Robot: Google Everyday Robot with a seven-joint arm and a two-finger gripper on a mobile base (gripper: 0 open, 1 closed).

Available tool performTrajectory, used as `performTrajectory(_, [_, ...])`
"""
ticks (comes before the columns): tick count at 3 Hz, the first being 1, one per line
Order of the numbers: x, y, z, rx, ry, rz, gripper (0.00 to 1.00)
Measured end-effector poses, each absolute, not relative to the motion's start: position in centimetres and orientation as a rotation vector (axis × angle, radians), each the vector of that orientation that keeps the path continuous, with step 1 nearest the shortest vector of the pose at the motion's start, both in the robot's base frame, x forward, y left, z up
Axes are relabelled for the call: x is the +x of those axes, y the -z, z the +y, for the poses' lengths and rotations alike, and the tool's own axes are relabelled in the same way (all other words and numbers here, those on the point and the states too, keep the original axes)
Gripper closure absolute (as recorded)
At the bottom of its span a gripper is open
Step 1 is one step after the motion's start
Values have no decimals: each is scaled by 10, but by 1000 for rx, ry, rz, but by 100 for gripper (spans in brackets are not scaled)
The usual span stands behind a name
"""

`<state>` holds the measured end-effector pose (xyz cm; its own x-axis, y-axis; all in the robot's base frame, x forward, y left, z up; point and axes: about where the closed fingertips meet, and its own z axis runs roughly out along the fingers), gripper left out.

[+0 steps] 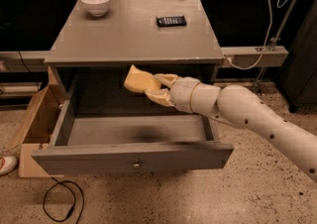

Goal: Pick sponge from top drawer and place on counter

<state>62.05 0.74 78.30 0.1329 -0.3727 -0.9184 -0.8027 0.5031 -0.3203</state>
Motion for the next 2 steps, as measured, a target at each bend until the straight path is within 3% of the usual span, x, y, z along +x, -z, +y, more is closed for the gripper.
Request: performTrajectory(2, [661, -913, -24, -887, -263, 1467, 100])
